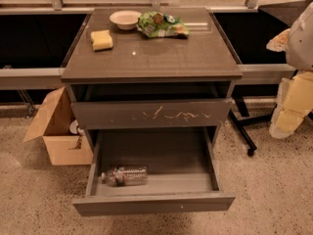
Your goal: Pick water bottle from middle drawer and place on counter
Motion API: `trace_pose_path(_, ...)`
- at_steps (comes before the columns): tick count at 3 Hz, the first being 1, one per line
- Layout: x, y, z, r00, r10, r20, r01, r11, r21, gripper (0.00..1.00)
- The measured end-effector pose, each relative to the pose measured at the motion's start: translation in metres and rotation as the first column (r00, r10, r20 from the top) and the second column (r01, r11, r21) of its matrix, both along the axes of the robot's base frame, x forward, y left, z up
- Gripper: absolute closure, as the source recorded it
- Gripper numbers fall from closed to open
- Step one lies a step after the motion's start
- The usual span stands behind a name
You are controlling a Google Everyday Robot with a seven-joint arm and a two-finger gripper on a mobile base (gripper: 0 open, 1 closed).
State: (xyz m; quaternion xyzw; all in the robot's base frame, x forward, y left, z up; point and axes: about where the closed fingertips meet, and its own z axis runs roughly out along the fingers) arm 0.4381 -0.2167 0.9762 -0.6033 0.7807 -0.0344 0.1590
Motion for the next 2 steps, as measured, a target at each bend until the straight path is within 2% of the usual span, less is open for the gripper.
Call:
trace_pose_path(1,0.000,0.000,0.000,1.0000,0.000,0.000,0.000,1.000,0.000,0.00)
trace_pose_path(2,0.014,0.017,-0.023,0.9991,0.040,0.011,-0.040,0.998,0.040,0.00)
